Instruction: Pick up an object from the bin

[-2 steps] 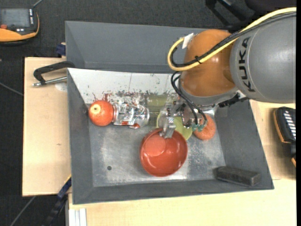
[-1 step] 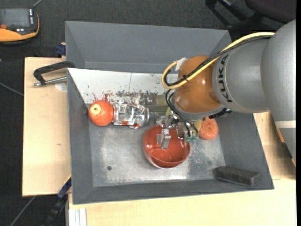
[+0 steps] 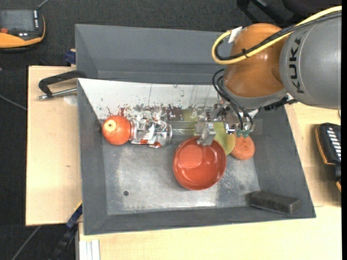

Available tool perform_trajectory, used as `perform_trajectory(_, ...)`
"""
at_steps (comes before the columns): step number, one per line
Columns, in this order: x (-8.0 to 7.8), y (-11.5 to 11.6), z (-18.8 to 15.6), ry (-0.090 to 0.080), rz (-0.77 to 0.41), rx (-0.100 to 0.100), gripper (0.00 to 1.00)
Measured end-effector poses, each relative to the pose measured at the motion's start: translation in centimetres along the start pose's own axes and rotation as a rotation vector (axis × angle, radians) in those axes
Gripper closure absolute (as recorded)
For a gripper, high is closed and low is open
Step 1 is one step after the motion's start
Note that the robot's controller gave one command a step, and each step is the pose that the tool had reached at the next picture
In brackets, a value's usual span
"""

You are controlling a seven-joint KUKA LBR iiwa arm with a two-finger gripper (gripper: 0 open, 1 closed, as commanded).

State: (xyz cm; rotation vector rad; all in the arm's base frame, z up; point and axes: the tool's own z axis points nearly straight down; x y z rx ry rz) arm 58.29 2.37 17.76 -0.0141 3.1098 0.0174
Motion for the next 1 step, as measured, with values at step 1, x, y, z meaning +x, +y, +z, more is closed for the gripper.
perform_trajectory(1, 1.02, -7.25, -14.10, -0.015, -0.026, 0.003, 1.00)
